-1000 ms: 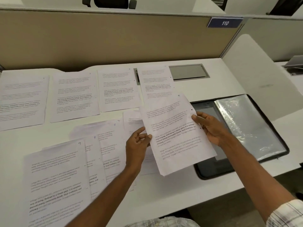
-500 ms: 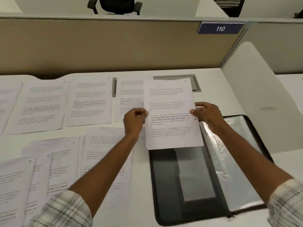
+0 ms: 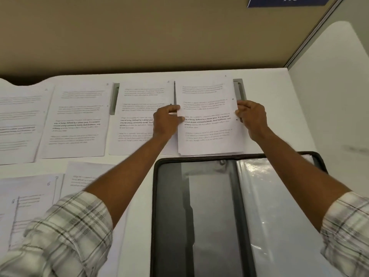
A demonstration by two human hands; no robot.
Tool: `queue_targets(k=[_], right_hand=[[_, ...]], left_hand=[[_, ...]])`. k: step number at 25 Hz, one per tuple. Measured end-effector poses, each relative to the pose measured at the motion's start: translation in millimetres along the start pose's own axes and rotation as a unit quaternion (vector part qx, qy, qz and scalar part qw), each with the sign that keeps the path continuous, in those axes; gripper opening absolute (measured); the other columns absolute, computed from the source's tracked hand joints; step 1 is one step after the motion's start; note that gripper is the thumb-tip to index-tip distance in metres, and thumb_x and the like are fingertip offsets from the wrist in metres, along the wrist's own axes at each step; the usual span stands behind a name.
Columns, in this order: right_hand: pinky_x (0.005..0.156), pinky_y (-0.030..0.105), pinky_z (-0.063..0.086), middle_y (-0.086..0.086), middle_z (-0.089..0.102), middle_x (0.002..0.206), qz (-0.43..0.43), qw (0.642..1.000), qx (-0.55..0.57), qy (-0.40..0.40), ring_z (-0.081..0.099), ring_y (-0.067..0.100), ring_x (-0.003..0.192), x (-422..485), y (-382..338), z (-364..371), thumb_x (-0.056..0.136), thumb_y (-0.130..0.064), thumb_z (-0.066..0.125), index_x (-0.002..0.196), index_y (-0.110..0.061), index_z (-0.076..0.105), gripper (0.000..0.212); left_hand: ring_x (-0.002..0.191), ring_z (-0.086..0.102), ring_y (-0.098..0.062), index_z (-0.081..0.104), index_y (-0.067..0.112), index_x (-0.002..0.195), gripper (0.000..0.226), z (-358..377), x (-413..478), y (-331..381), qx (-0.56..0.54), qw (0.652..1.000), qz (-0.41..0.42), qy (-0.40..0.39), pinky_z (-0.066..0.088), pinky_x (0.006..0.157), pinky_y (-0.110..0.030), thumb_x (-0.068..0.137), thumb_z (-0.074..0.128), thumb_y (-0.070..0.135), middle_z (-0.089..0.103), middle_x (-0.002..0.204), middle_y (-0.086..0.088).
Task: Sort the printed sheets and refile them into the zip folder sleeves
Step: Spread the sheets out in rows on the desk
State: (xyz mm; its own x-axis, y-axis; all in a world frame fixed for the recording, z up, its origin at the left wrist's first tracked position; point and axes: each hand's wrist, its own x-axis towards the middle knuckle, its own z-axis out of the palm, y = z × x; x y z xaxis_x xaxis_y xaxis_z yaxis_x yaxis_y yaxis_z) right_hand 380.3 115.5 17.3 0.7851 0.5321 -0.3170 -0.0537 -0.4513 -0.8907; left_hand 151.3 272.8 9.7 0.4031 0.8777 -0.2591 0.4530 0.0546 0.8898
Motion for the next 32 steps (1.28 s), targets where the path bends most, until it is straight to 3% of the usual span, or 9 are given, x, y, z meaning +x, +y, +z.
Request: queue_targets(k=[5,9,12,14,17,19,22,27,32], right_hand=[[0.09,0.029,0.059,-0.004,0.074,0.106,-0.042,0.999,-0.021,0.005,0.071,0.014,0.1,11.2,14.7,6.3,0.089,-0.003,0.067,0.118,-0.019,0.07,0.033],[0.096,0.028,0.056,-0.01,0.073,0.105,-0.066,0.997,-0.027,0.021,0.069,0.009,0.099,9.8,20.3,8.0,0.092,-0.006,0.065,0.118,-0.021,0.07,0.031],[0.097,0.019,0.053,-0.001,0.071,0.115,-0.113,0.989,-0.092,0.031,0.067,0.013,0.104,1.9,22.7,8.9,0.096,-0.007,0.064,0.128,-0.012,0.067,0.032],[0.101,0.023,0.049,0.005,0.071,0.124,-0.157,0.976,-0.145,0.029,0.067,0.02,0.113,-8.1,25.4,11.8,0.097,-0.009,0.064,0.13,-0.011,0.068,0.033],[0.106,0.017,0.039,0.01,0.069,0.131,-0.206,0.963,-0.174,0.016,0.064,0.024,0.121,-39.2,28.7,19.6,0.098,-0.01,0.063,0.13,-0.006,0.067,0.032],[0.112,0.021,0.038,0.01,0.065,0.137,-0.21,0.963,-0.166,-0.016,0.06,0.022,0.127,-73.7,29.4,28.7,0.101,-0.012,0.06,0.133,-0.006,0.065,0.033],[0.123,0.036,0.031,0.007,0.053,0.151,-0.199,0.959,-0.184,-0.079,0.044,0.021,0.144,-133.2,31.3,53.0,0.105,-0.021,0.055,0.143,-0.01,0.057,0.04],[0.125,0.035,0.022,0.006,0.041,0.16,-0.277,0.918,-0.237,-0.156,0.027,0.021,0.153,-230.7,33.8,107.1,0.107,-0.024,0.052,0.15,-0.013,0.049,0.045],[0.126,0.038,0.014,-0.001,0.023,0.168,-0.337,0.876,-0.289,-0.189,0.007,0.014,0.156,-308.0,47.3,173.9,0.109,-0.037,0.043,0.157,-0.02,0.038,0.051]], left_hand=[[0.092,0.067,-0.017,0.074,0.008,0.114,0.038,13.4,14.0,-15.4,0.089,0.994,0.057,0.032,0.057,0.095,-0.038,0.078,0.088,0.008,0.067,0.12,-0.002],[0.115,0.058,-0.019,0.071,0.008,0.117,0.043,19.1,10.1,-22.9,0.138,0.985,0.087,0.053,0.051,0.102,-0.04,0.081,0.087,0.024,0.058,0.122,0.004],[0.116,0.058,-0.022,0.07,0.007,0.122,0.034,23.8,-5.1,-19.2,0.161,0.975,0.155,0.004,0.049,0.104,-0.04,0.094,0.075,0.025,0.063,0.12,-0.002],[0.122,0.056,-0.025,0.068,0.004,0.128,0.035,29.7,-23.0,-18.8,0.207,0.954,0.213,-0.036,0.046,0.108,-0.042,0.1,0.067,0.024,0.065,0.128,-0.01],[0.132,0.054,-0.024,0.065,0.008,0.136,0.038,34.6,-51.1,-18.4,0.214,0.952,0.21,-0.053,0.042,0.114,-0.04,0.104,0.061,0.028,0.063,0.14,-0.01],[0.14,0.049,-0.023,0.06,0.011,0.143,0.044,29.5,-73.1,-18.0,0.224,0.95,0.212,-0.048,0.037,0.119,-0.038,0.106,0.056,0.035,0.058,0.148,-0.008],[0.153,0.031,-0.02,0.045,0.014,0.155,0.056,1.1,-108.7,-25.7,0.278,0.933,0.216,-0.069,0.021,0.126,-0.037,0.109,0.04,0.047,0.04,0.163,-0.005],[0.158,0.019,-0.021,0.036,0.017,0.159,0.066,-83.1,-170.1,-71.7,0.363,0.902,0.232,-0.035,0.01,0.13,-0.043,0.107,0.025,0.056,0.027,0.168,-0.005],[0.158,0.001,-0.014,0.022,0.027,0.163,0.083,-176.6,-220.7,-126.9,0.402,0.899,0.171,0.005,-0.009,0.126,-0.037,0.097,0.009,0.076,0.006,0.17,0.006]])
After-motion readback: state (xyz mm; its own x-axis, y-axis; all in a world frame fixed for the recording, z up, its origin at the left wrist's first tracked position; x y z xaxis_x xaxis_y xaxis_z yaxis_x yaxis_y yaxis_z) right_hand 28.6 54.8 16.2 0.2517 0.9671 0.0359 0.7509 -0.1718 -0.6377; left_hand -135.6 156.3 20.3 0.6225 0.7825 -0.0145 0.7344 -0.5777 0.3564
